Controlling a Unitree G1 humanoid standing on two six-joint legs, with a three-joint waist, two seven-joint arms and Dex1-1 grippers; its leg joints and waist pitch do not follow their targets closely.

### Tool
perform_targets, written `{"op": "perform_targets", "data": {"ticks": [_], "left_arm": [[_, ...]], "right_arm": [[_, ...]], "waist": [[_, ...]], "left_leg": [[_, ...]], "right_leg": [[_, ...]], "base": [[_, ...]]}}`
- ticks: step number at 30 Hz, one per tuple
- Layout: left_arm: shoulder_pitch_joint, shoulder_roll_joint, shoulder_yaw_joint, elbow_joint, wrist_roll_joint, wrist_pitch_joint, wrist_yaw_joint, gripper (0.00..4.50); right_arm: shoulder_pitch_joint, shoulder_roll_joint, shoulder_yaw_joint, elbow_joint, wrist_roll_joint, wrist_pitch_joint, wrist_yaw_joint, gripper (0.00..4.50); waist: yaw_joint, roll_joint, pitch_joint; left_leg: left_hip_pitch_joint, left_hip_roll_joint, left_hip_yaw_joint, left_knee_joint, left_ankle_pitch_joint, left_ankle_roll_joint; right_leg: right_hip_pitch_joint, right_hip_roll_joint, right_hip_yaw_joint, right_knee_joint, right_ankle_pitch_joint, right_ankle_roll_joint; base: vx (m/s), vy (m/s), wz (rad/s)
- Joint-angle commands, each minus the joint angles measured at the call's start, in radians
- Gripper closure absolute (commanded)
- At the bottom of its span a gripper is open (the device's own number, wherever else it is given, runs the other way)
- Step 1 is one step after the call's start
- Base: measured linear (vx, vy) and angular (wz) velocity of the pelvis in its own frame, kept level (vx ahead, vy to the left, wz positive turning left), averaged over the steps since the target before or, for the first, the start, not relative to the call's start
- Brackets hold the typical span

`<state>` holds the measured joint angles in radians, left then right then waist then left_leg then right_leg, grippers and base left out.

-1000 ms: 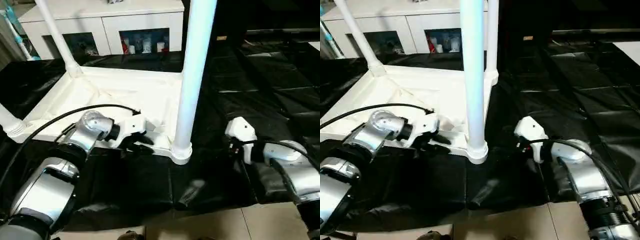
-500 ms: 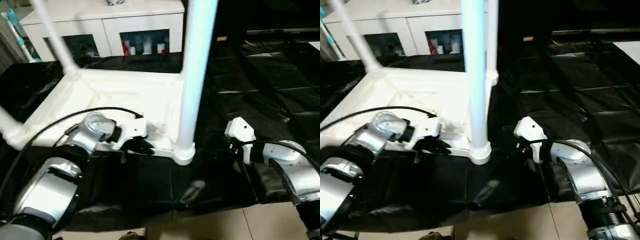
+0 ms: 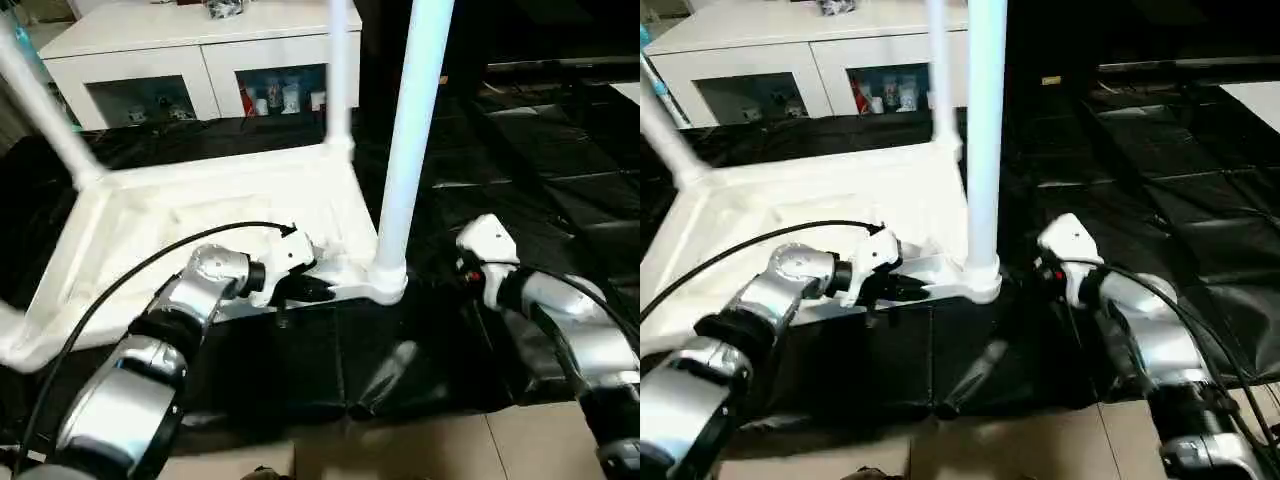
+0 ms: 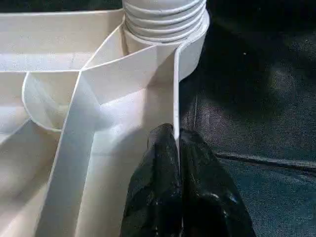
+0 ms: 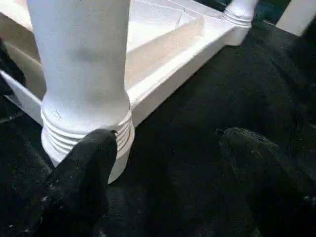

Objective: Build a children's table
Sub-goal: Rotate table base, then rotate leg to tighten

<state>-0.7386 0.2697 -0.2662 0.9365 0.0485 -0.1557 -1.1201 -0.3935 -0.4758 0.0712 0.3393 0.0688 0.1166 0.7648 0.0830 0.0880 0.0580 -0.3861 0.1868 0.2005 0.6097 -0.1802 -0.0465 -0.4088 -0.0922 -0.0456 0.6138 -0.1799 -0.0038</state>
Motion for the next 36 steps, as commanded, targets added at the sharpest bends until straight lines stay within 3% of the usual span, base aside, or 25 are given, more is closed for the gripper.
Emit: {"op": "perform_targets", "data": {"ticks": [1,3,4,9,12,22,26,30,33,34,36], "left_arm": [[0.028,0.007,-0.012,-0.008,0.017,-0.019,-0.004,4.50],[0.043,0.022,-0.033,-0.032,0.035,-0.057,-0.022,4.50],[0.047,0.028,-0.042,-0.047,0.051,-0.059,-0.006,4.22],[0.036,0.012,-0.020,-0.056,0.036,-0.024,0.042,3.71],[0.032,0.012,-0.029,-0.052,0.065,-0.045,0.079,3.64],[0.025,-0.001,-0.022,-0.038,0.049,-0.011,0.055,3.64],[0.036,0.002,-0.029,-0.044,0.045,0.003,0.013,4.01],[0.046,0.007,-0.033,-0.053,0.044,0.008,-0.001,4.43],[0.046,0.005,-0.029,-0.055,0.042,0.012,0.002,4.49],[0.045,0.004,-0.026,-0.055,0.041,0.013,0.005,4.50],[0.045,0.003,-0.022,-0.056,0.043,0.014,0.016,4.50]], "right_arm": [[-0.016,0.018,0.016,0.004,-0.003,-0.006,-0.003,0.68],[-0.017,0.021,0.017,0.001,-0.001,-0.004,-0.001,0.68],[-0.019,0.024,0.019,0.001,0.002,-0.004,0.000,0.68],[-0.021,0.028,0.021,0.006,0.001,-0.007,0.000,0.68],[-0.016,0.033,0.024,0.002,0.003,-0.008,0.007,0.68],[-0.006,0.031,0.021,-0.011,0.009,-0.018,0.021,0.68],[-0.007,0.027,0.017,-0.006,0.014,-0.034,0.034,0.68],[0.016,0.016,0.020,-0.045,0.072,-0.045,0.134,0.68],[0.025,0.017,0.021,-0.060,0.111,-0.023,0.186,0.51],[0.022,0.024,0.020,-0.050,0.121,-0.011,0.194,0.41],[0.019,0.032,0.019,-0.039,0.125,-0.010,0.196,0.32]], "waist": [[0.004,-0.032,-0.076],[0.004,-0.035,-0.075],[0.003,-0.034,-0.075],[0.001,-0.033,-0.073],[-0.001,-0.030,-0.073],[-0.004,-0.028,-0.074],[-0.003,-0.029,-0.076],[-0.003,-0.034,-0.077],[0.003,-0.034,-0.076],[0.001,-0.039,-0.076],[0.005,-0.038,-0.076]], "left_leg": [[0.011,0.033,-0.021,-0.065,-0.159,0.115],[0.011,0.034,-0.022,-0.066,-0.165,0.113],[0.009,0.035,-0.022,-0.067,-0.166,0.111],[0.012,0.034,-0.020,-0.068,-0.179,0.099],[0.012,0.034,-0.022,-0.069,-0.190,0.093],[0.013,0.034,-0.021,-0.070,-0.196,0.090],[0.012,0.034,-0.021,-0.069,-0.184,0.095],[0.011,0.034,-0.020,-0.067,-0.179,0.107],[0.009,0.037,-0.020,-0.066,-0.173,0.127],[0.010,0.037,-0.019,-0.066,-0.174,0.128],[0.012,0.039,-0.020,-0.069,-0.175,0.118]], "right_leg": [[0.052,-0.048,0.025,-0.072,-0.191,-0.233],[0.051,-0.050,0.026,-0.073,-0.196,-0.229],[0.052,-0.051,0.026,-0.072,-0.195,-0.226],[0.050,-0.050,0.027,-0.075,-0.213,-0.227],[0.049,-0.050,0.027,-0.077,-0.222,-0.220],[0.050,-0.050,0.027,-0.076,-0.198,-0.234],[0.052,-0.051,0.027,-0.074,-0.184,-0.238],[0.053,-0.050,0.026,-0.072,-0.171,-0.243],[0.053,-0.052,0.026,-0.072,-0.176,-0.241],[0.051,-0.052,0.026,-0.073,-0.181,-0.242],[0.048,-0.052,0.026,-0.075,-0.203,-0.239]], "base": [[0.000,0.000,0.00],[0.000,0.000,0.00],[0.000,0.000,0.00],[0.000,0.000,0.00],[0.000,0.000,0.00],[0.000,0.000,0.00],[0.000,0.000,0.00],[0.000,0.000,0.00],[0.000,0.000,0.00],[0.000,0.000,0.00],[0.000,0.000,0.00]]}}
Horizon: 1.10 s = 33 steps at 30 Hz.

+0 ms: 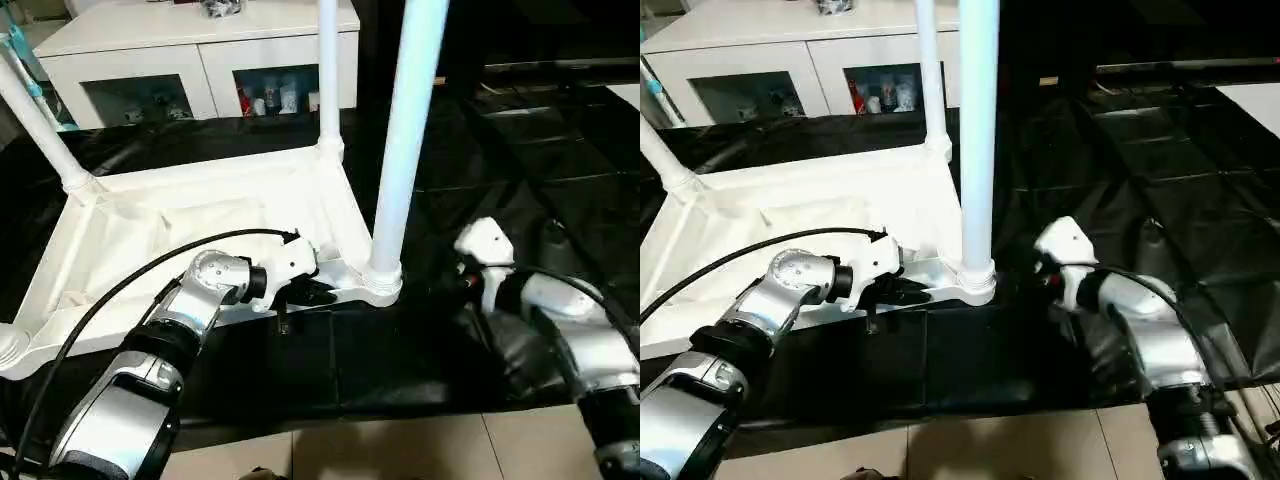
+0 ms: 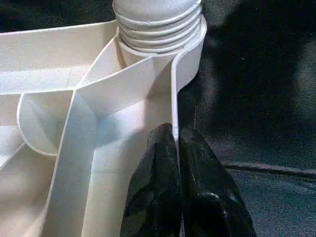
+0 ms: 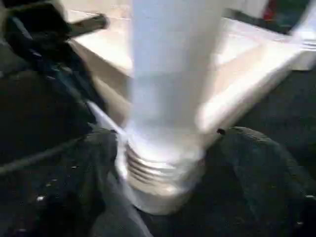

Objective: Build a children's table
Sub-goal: Rotate leg to tighten

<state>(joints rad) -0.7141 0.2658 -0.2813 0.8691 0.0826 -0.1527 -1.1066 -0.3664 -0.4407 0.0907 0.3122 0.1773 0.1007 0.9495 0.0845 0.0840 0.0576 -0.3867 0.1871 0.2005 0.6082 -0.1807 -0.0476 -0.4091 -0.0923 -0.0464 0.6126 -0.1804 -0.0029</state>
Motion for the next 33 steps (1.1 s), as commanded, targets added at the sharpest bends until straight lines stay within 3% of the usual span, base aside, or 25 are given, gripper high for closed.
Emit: {"op": "perform_targets", "data": {"ticks": [1,4,9,17,18,24,25,28,30,32,33], "left_arm": [[0.021,0.006,-0.006,0.011,0.009,0.012,0.004,4.50],[0.015,0.002,-0.003,0.020,0.014,0.018,0.025,4.50],[0.008,-0.005,-0.002,0.020,0.011,0.019,0.022,4.50],[0.003,-0.003,-0.004,0.025,0.015,0.019,0.019,4.50],[0.003,-0.003,-0.004,0.025,0.015,0.019,0.019,4.50],[0.006,0.001,0.004,0.021,0.009,0.028,0.024,4.50],[0.006,0.001,0.004,0.021,0.009,0.028,0.024,4.50],[0.014,0.004,0.009,0.017,0.007,0.027,0.031,4.50],[0.022,0.005,0.012,0.007,0.004,0.030,0.035,4.50],[0.028,0.006,0.014,0.001,0.002,0.032,0.036,4.50],[0.030,0.006,0.014,-0.001,0.001,0.032,0.037,4.50]], "right_arm": [[-0.009,-0.001,-0.001,-0.009,0.018,0.006,0.013,0.21],[-0.005,0.001,0.010,-0.013,0.018,-0.001,0.033,0.09],[-0.039,0.027,0.032,0.069,-0.055,-0.053,-0.042,0.09],[-0.082,0.085,0.029,0.139,-0.038,-0.059,-0.060,0.09],[-0.083,0.086,0.029,0.140,-0.038,-0.059,-0.060,0.34],[-0.100,0.100,0.033,0.192,-0.048,-0.082,-0.058,0.74],[-0.100,0.100,0.033,0.192,-0.048,-0.082,-0.058,0.97],[-0.106,0.102,0.032,0.208,-0.051,-0.088,-0.052,1.06],[-0.110,0.104,0.030,0.216,-0.049,-0.092,-0.047,1.40],[-0.113,0.106,0.030,0.223,-0.048,-0.097,-0.046,1.46],[-0.114,0.107,0.030,0.225,-0.048,-0.098,-0.046,1.49]], "waist": [[0.004,-0.034,-0.075],[0.007,-0.036,-0.074],[0.004,-0.032,-0.073],[0.007,-0.030,-0.075],[0.007,-0.029,-0.075],[0.007,-0.035,-0.074],[0.007,-0.035,-0.074],[0.005,-0.044,-0.072],[0.005,-0.045,-0.071],[0.003,-0.058,-0.068],[0.004,-0.052,-0.069]], "left_leg": [[0.013,0.039,-0.020,-0.067,-0.174,0.119],[0.011,0.038,-0.021,-0.068,-0.170,0.114],[0.013,0.035,-0.021,-0.071,-0.187,0.091],[0.013,0.037,-0.020,-0.071,-0.188,0.095],[0.013,0.037,-0.021,-0.070,-0.187,0.094],[0.013,0.038,-0.021,-0.071,-0.183,0.096],[0.013,0.038,-0.021,-0.071,-0.183,0.096],[0.013,0.038,-0.019,-0.072,-0.184,0.096],[0.013,0.039,-0.020,-0.073,-0.182,0.096],[0.013,0.040,-0.019,-0.075,-0.188,0.097],[0.014,0.040,-0.020,-0.076,-0.187,0.094]], "right_leg": [[0.048,-0.052,0.027,-0.073,-0.203,-0.240],[0.048,-0.052,0.028,-0.072,-0.200,-0.234],[0.045,-0.054,0.029,-0.078,-0.250,-0.220],[0.047,-0.053,0.028,-0.073,-0.193,-0.239],[0.048,-0.054,0.029,-0.072,-0.193,-0.239],[0.047,-0.055,0.029,-0.072,-0.206,-0.237],[0.047,-0.055,0.029,-0.072,-0.206,-0.237],[0.046,-0.055,0.030,-0.075,-0.232,-0.229],[0.046,-0.056,0.030,-0.073,-0.237,-0.225],[0.043,-0.056,0.032,-0.077,-0.252,-0.217],[0.043,-0.057,0.032,-0.076,-0.256,-0.215]], "base": [[0.000,0.000,0.00],[0.000,0.000,0.00],[0.000,0.000,0.00],[0.000,0.000,0.00],[0.000,0.000,0.00],[0.000,0.000,0.00],[0.000,0.000,0.00],[0.000,0.000,0.00],[0.000,0.000,0.00],[0.000,0.000,0.00],[0.000,0.000,0.00]]}}
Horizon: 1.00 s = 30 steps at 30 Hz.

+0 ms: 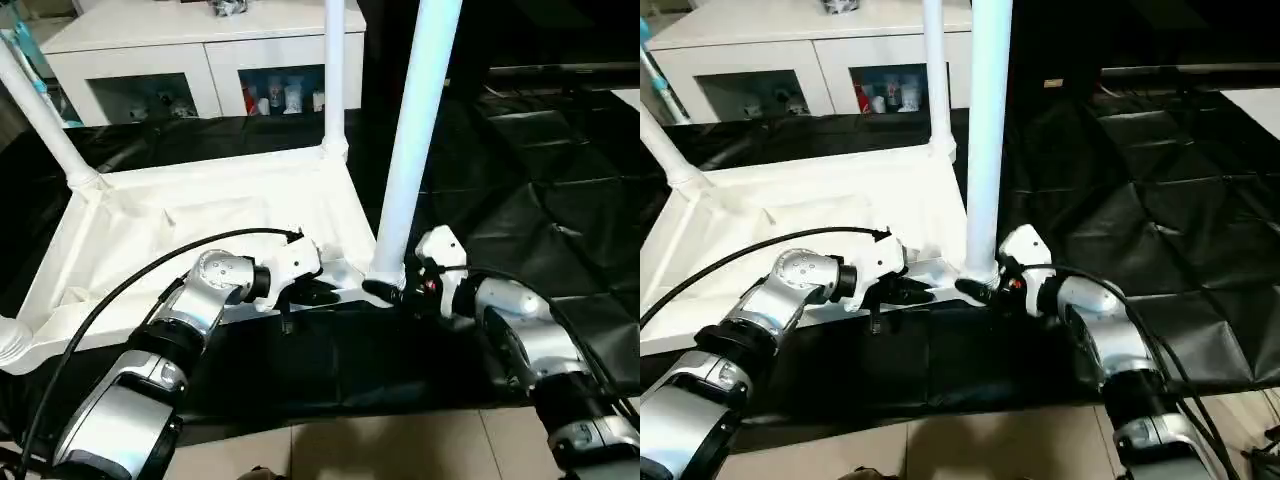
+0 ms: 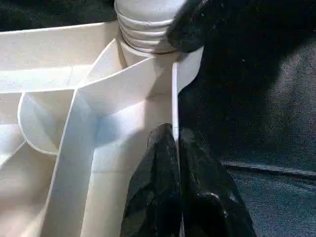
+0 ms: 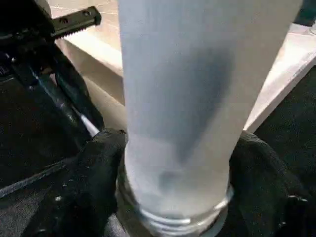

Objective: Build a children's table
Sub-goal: Rotate leg to tighten

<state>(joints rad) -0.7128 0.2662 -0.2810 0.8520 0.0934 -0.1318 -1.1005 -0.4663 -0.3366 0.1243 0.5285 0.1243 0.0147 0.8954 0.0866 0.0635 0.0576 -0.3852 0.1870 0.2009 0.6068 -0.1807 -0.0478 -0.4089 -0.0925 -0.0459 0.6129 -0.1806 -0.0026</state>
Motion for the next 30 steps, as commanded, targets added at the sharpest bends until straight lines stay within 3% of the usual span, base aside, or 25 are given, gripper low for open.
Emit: {"op": "perform_targets", "data": {"ticks": [1,2,4,6,7,12,22,23,24,25,30], "left_arm": [[0.033,0.007,0.015,0.011,-0.010,0.012,0.033,4.50],[0.036,0.008,0.016,0.007,-0.011,0.014,0.034,4.50],[0.050,0.012,0.017,-0.009,-0.012,0.019,0.036,4.50],[0.058,0.016,0.018,-0.018,-0.013,0.022,0.037,4.50],[0.060,0.017,0.018,-0.022,-0.013,0.024,0.038,4.50],[0.081,0.024,0.022,-0.048,-0.012,0.038,0.039,4.50],[0.050,-0.012,0.033,-0.017,0.010,0.102,0.142,4.50],[0.021,-0.043,0.035,0.014,0.022,0.122,0.200,4.50],[0.006,-0.059,0.035,0.033,0.028,0.131,0.229,4.50],[-0.008,-0.073,0.036,0.048,0.032,0.141,0.254,4.50],[-0.079,-0.161,0.082,0.124,0.023,0.188,0.437,4.50]], "right_arm": [[-0.017,0.005,-0.003,0.013,0.005,-0.016,0.010,1.56],[-0.018,0.007,-0.003,0.016,0.005,-0.018,0.011,1.56],[-0.022,0.012,-0.001,0.024,0.005,-0.025,0.016,1.78],[-0.025,0.016,0.002,0.032,0.004,-0.031,0.016,1.78],[-0.026,0.018,0.003,0.036,0.003,-0.033,0.015,1.80],[-0.021,0.034,0.009,0.053,-0.004,-0.045,0.008,1.83],[-0.039,0.123,-0.029,0.124,-0.049,-0.045,-0.237,1.83],[-0.041,0.169,-0.038,0.136,-0.062,-0.020,-0.338,1.83],[-0.046,0.191,-0.045,0.146,-0.069,-0.010,-0.394,1.83],[-0.051,0.210,-0.054,0.156,-0.071,0.002,-0.440,1.83],[-0.094,0.291,-0.060,0.230,-0.106,0.024,-0.636,1.83]], "waist": [[0.000,-0.041,-0.068],[0.001,-0.038,-0.067],[-0.003,-0.053,-0.063],[-0.003,-0.047,-0.063],[-0.004,-0.053,-0.060],[-0.009,-0.055,-0.056],[-0.035,-0.042,-0.049],[-0.036,-0.038,-0.048],[-0.039,-0.040,-0.049],[-0.042,-0.038,-0.048],[-0.044,-0.035,-0.050]], "left_leg": [[0.013,0.041,-0.019,-0.075,-0.189,0.094],[0.013,0.041,-0.021,-0.076,-0.193,0.091],[0.012,0.041,-0.019,-0.078,-0.198,0.093],[0.014,0.041,-0.020,-0.078,-0.203,0.090],[0.013,0.040,-0.019,-0.079,-0.207,0.090],[0.014,0.041,-0.021,-0.084,-0.220,0.083],[0.019,0.039,-0.026,-0.097,-0.308,0.035],[0.016,0.040,-0.029,-0.100,-0.315,0.030],[0.027,0.038,-0.027,-0.100,-0.341,0.012],[0.024,0.037,-0.029,-0.101,-0.339,0.007],[0.025,0.033,-0.028,-0.101,-0.339,0.010]], "right_leg": [[0.042,-0.056,0.031,-0.077,-0.256,-0.215],[0.042,-0.056,0.031,-0.076,-0.261,-0.214],[0.040,-0.056,0.032,-0.078,-0.267,-0.210],[0.039,-0.058,0.033,-0.079,-0.281,-0.207],[0.039,-0.057,0.034,-0.081,-0.294,-0.201],[0.037,-0.057,0.034,-0.085,-0.324,-0.188],[0.031,-0.054,0.035,-0.095,-0.385,-0.188],[0.033,-0.054,0.034,-0.094,-0.386,-0.187],[0.024,-0.052,0.037,-0.099,-0.390,-0.185],[0.026,-0.054,0.038,-0.097,-0.387,-0.186],[0.026,-0.052,0.040,-0.101,-0.350,-0.190]], "base": [[0.000,0.000,0.00],[0.000,0.000,0.00],[0.000,0.000,0.00],[0.000,0.000,0.00],[0.000,0.000,0.00],[0.000,0.000,0.00],[0.000,0.000,0.00],[0.000,0.000,0.00],[0.000,0.000,0.00],[0.000,0.000,0.00],[0.000,0.000,0.00]]}}
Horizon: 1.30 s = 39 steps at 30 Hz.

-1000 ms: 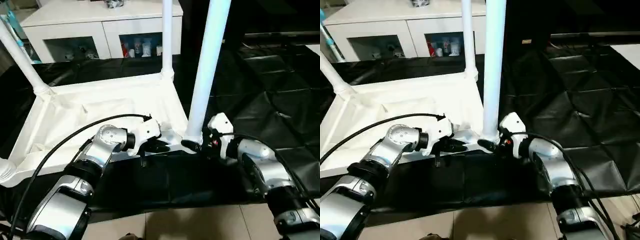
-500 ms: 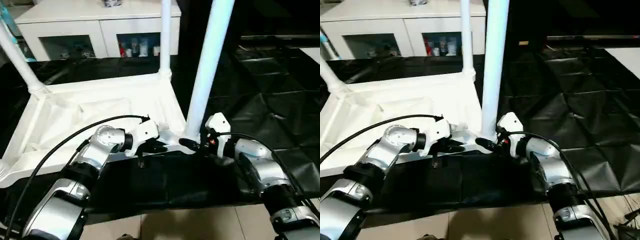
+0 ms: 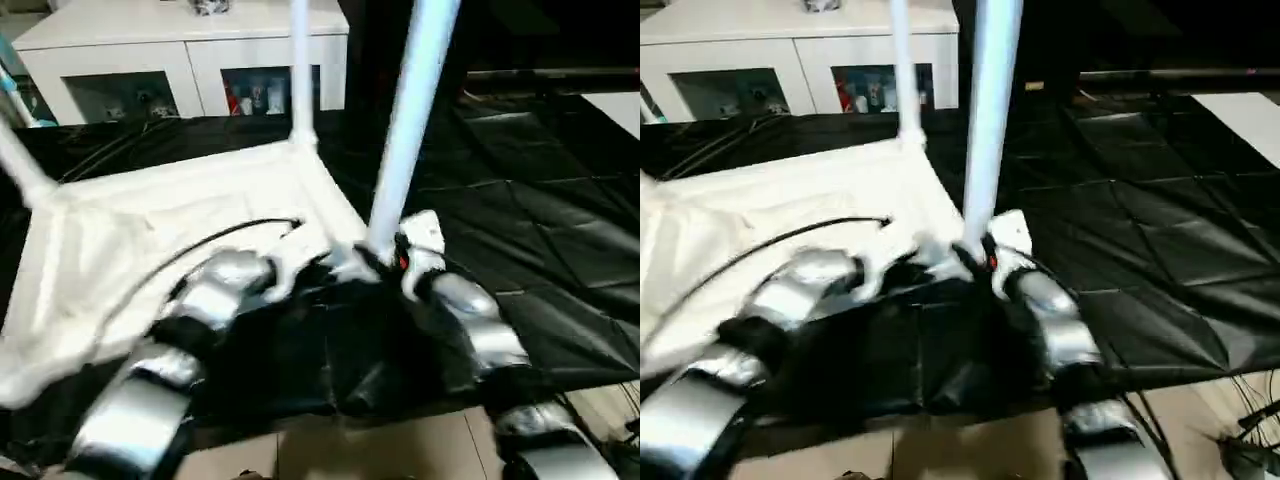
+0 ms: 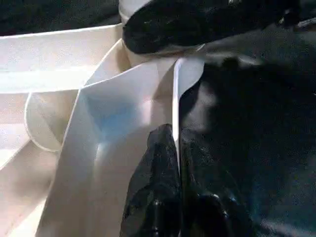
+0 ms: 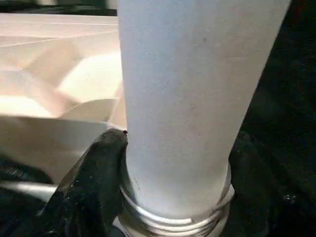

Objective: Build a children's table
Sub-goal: Rotate leg to tighten

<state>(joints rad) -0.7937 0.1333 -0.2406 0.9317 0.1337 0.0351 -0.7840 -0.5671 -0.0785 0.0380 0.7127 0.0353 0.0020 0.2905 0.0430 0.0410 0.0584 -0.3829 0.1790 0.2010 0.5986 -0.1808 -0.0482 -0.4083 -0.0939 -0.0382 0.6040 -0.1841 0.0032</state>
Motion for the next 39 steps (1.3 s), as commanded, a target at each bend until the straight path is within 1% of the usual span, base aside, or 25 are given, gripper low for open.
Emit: {"op": "perform_targets", "data": {"ticks": [1,2,3,4,6,8,9,11,12,13,15,19,20,21,22,23,24,27,28,29,30,31,34,37,39], "left_arm": [[-0.018,-0.065,0.048,0.066,-0.020,0.024,0.160,4.50],[-0.018,-0.067,0.048,0.067,-0.020,0.024,0.160,4.50],[-0.027,-0.087,0.038,0.086,-0.014,0.023,0.166,4.50],[-0.030,-0.090,0.034,0.093,-0.010,0.024,0.167,4.50],[-0.032,-0.093,0.029,0.102,-0.003,0.028,0.178,4.50],[-0.030,-0.088,0.031,0.101,-0.003,0.034,0.183,4.50],[-0.029,-0.082,0.035,0.103,-0.003,0.032,0.181,4.50],[-0.028,-0.074,0.037,0.106,-0.002,0.028,0.173,4.50],[-0.027,-0.067,0.037,0.108,-0.001,0.024,0.167,4.50],[-0.026,-0.062,0.035,0.108,0.001,0.019,0.161,4.50],[-0.012,-0.041,0.023,0.095,0.008,-0.002,0.127,4.50],[0.018,-0.014,0.012,0.057,0.002,-0.031,0.061,4.50],[0.047,0.006,0.005,0.021,-0.006,-0.053,0.007,4.50],[0.068,0.023,-0.002,-0.004,-0.012,-0.077,-0.038,4.50],[0.069,0.023,-0.002,-0.004,-0.012,-0.077,-0.040,4.50],[0.090,0.041,-0.006,-0.028,-0.018,-0.082,-0.078,4.50],[0.118,0.067,-0.012,-0.063,-0.030,-0.110,-0.130,4.50],[0.152,0.096,-0.012,-0.114,-0.057,-0.124,-0.196,4.50],[0.164,0.111,-0.009,-0.137,-0.069,-0.120,-0.219,4.50],[0.164,0.111,-0.009,-0.137,-0.069,-0.120,-0.219,4.50],[0.181,0.132,-0.004,-0.170,-0.086,-0.112,-0.253,4.50],[0.184,0.135,-0.003,-0.177,-0.089,-0.110,-0.258,4.50],[0.213,0.161,0.009,-0.251,-0.135,-0.082,-0.335,4.50],[0.227,0.169,0.012,-0.287,-0.144,-0.071,-0.359,4.50],[0.226,0.169,0.014,-0.285,-0.141,-0.072,-0.361,4.50]], "right_arm": [[-0.014,0.079,0.028,0.071,-0.016,0.045,-0.077,1.84],[-0.015,0.081,0.028,0.071,-0.015,0.046,-0.077,1.84],[-0.029,0.119,0.030,0.082,-0.021,0.051,-0.100,1.84],[-0.032,0.127,0.031,0.084,-0.027,0.052,-0.110,1.84],[-0.037,0.137,0.032,0.089,-0.031,0.054,-0.116,1.84],[-0.035,0.139,0.021,0.088,-0.011,0.054,-0.099,1.84],[-0.033,0.140,0.013,0.086,0.005,0.055,-0.077,1.28],[-0.030,0.138,0.013,0.074,0.015,0.054,-0.049,1.14],[-0.029,0.134,0.016,0.067,0.014,0.051,-0.044,1.07],[-0.029,0.130,0.016,0.062,0.013,0.049,-0.040,0.93],[-0.026,0.103,0.026,0.036,-0.004,0.037,-0.030,0.69],[-0.015,0.047,0.055,-0.005,-0.047,0.001,0.010,0.58],[0.001,0.001,0.073,-0.040,-0.051,-0.017,0.084,0.58],[0.013,-0.033,0.081,-0.068,-0.049,-0.030,0.136,0.58],[0.014,-0.034,0.081,-0.069,-0.049,-0.030,0.138,0.58],[0.027,-0.072,0.088,-0.097,-0.047,-0.049,0.190,0.58],[0.043,-0.115,0.083,-0.134,-0.030,-0.065,0.258,0.58],[0.062,-0.166,0.078,-0.173,-0.010,-0.072,0.329,0.58],[0.074,-0.192,0.076,-0.195,0.008,-0.065,0.376,0.58],[0.074,-0.192,0.076,-0.195,0.008,-0.065,0.376,0.58],[0.091,-0.225,0.075,-0.224,0.036,-0.053,0.445,0.58],[0.095,-0.231,0.075,-0.229,0.042,-0.051,0.458,0.58],[0.113,-0.269,0.081,-0.257,0.096,-0.025,0.572,0.58],[0.117,-0.282,0.094,-0.253,0.108,-0.011,0.639,0.58],[0.110,-0.278,0.101,-0.232,0.091,-0.023,0.640,0.58]], "waist": [[0.000,-0.012,-0.052],[0.000,-0.013,-0.052],[0.002,-0.013,-0.054],[0.004,-0.012,-0.053],[0.005,-0.012,-0.055],[0.007,-0.011,-0.055],[0.007,-0.011,-0.055],[0.009,-0.009,-0.056],[0.006,-0.010,-0.053],[0.007,-0.010,-0.054],[0.002,-0.008,-0.056],[0.000,-0.009,-0.060],[0.001,-0.005,-0.062],[0.003,-0.008,-0.062],[0.004,-0.009,-0.065],[0.006,-0.009,-0.067],[0.009,-0.010,-0.071],[0.016,-0.007,-0.075],[0.019,-0.008,-0.076],[0.023,-0.004,-0.075],[0.023,-0.004,-0.075],[0.026,-0.006,-0.075],[0.025,-0.004,-0.073],[0.025,-0.005,-0.073],[0.026,-0.005,-0.073]], "left_leg": [[0.021,0.040,-0.028,-0.094,-0.331,0.014],[0.020,0.039,-0.028,-0.094,-0.325,0.018],[0.019,0.040,-0.028,-0.094,-0.312,0.030],[0.021,0.041,-0.027,-0.094,-0.302,0.041],[0.017,0.040,-0.028,-0.096,-0.293,0.049],[0.019,0.041,-0.028,-0.095,-0.292,0.054],[0.018,0.041,-0.028,-0.096,-0.294,0.057],[0.021,0.042,-0.029,-0.097,-0.310,0.053],[0.016,0.042,-0.031,-0.101,-0.331,0.047],[0.016,0.041,-0.032,-0.102,-0.333,0.043],[0.016,0.042,-0.034,-0.104,-0.343,0.033],[0.018,0.042,-0.030,-0.101,-0.330,0.035],[0.017,0.043,-0.030,-0.099,-0.309,0.043],[0.016,0.043,-0.029,-0.098,-0.299,0.052],[0.012,0.043,-0.026,-0.092,-0.266,0.071],[0.012,0.043,-0.025,-0.089,-0.243,0.087],[0.011,0.043,-0.024,-0.084,-0.208,0.103],[0.013,0.046,-0.021,-0.078,-0.157,0.133],[0.014,0.047,-0.018,-0.076,-0.146,0.141],[0.015,0.048,-0.018,-0.076,-0.146,0.144],[0.015,0.049,-0.017,-0.077,-0.155,0.142],[0.014,0.051,-0.018,-0.077,-0.154,0.138],[0.014,0.052,-0.019,-0.080,-0.177,0.129],[0.015,0.052,-0.018,-0.080,-0.188,0.119],[0.015,0.051,-0.018,-0.079,-0.177,0.117]], "right_leg": [[0.028,-0.051,0.031,-0.091,-0.328,-0.201],[0.029,-0.051,0.031,-0.092,-0.320,-0.203],[0.033,-0.053,0.031,-0.092,-0.302,-0.203],[0.031,-0.053,0.031,-0.093,-0.283,-0.206],[0.038,-0.053,0.029,-0.091,-0.271,-0.206],[0.038,-0.055,0.030,-0.091,-0.266,-0.207],[0.039,-0.055,0.030,-0.092,-0.271,-0.206],[0.038,-0.056,0.029,-0.094,-0.296,-0.200],[0.041,-0.056,0.028,-0.097,-0.327,-0.191],[0.042,-0.057,0.028,-0.098,-0.338,-0.185],[0.042,-0.056,0.027,-0.099,-0.351,-0.178],[0.041,-0.056,0.030,-0.098,-0.322,-0.188],[0.046,-0.057,0.030,-0.095,-0.294,-0.198],[0.048,-0.057,0.030,-0.095,-0.278,-0.201],[0.050,-0.057,0.032,-0.090,-0.227,-0.209],[0.051,-0.057,0.031,-0.086,-0.191,-0.224],[0.056,-0.056,0.028,-0.079,-0.146,-0.237],[0.056,-0.054,0.027,-0.069,-0.071,-0.264],[0.056,-0.051,0.025,-0.065,-0.052,-0.274],[0.053,-0.052,0.025,-0.065,-0.056,-0.279],[0.054,-0.051,0.024,-0.065,-0.065,-0.281],[0.056,-0.052,0.025,-0.064,-0.069,-0.277],[0.054,-0.051,0.024,-0.066,-0.102,-0.276],[0.052,-0.051,0.025,-0.069,-0.132,-0.275],[0.051,-0.050,0.025,-0.067,-0.125,-0.275]], "base": [[0.000,0.000,0.00],[0.000,0.000,0.00],[0.000,0.000,0.00],[0.000,0.000,0.00],[0.000,0.000,0.00],[0.000,0.000,0.00],[0.000,0.000,0.00],[0.000,0.000,0.00],[0.000,0.000,0.00],[0.000,0.000,0.00],[0.000,0.000,0.00],[0.000,0.000,0.00],[0.000,0.000,0.00],[0.000,0.000,0.00],[0.000,0.000,0.00],[0.057,-0.025,0.01],[0.000,0.000,0.00],[0.000,0.000,0.00],[0.000,0.000,0.00],[0.000,0.000,0.00],[0.000,0.000,0.00],[0.000,0.000,0.00],[0.000,0.000,0.00],[0.000,0.000,0.00],[0.000,0.000,0.00]]}}
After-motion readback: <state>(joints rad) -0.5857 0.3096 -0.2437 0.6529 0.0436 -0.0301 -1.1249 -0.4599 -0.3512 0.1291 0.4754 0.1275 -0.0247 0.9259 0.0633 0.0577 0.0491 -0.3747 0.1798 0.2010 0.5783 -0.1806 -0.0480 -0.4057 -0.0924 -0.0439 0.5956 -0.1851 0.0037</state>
